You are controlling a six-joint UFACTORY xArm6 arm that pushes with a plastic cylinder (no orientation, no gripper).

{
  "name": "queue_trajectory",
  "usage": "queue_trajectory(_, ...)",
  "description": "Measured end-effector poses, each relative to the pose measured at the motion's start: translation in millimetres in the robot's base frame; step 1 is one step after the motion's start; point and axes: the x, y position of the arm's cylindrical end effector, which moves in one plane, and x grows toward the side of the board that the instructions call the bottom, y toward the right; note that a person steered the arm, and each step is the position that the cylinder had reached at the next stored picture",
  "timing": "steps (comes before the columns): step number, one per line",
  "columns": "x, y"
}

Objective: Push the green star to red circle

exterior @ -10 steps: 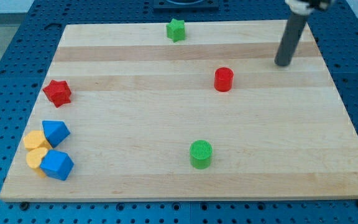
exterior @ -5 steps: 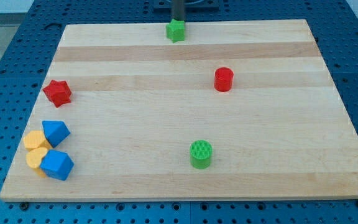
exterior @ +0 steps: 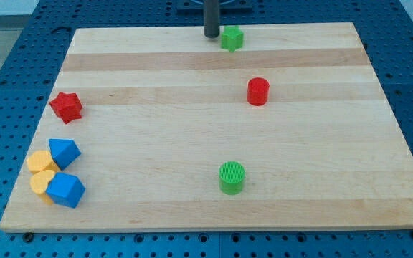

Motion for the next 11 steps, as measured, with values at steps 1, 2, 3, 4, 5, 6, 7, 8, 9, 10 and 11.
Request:
queue_trajectory(1, -4, 12)
queue_trajectory(2, 5, 46)
queue_trajectory(3, 29, 63)
queue_trajectory(4, 71, 63)
queue_trajectory(5, 104, 62)
queue_trajectory(6, 84, 60)
queue_trajectory(7, 64, 28)
queue_trajectory(8, 77, -4)
queue_trajectory(9, 100, 7)
queue_trajectory(10, 117, 42)
queue_trajectory(11, 121, 73)
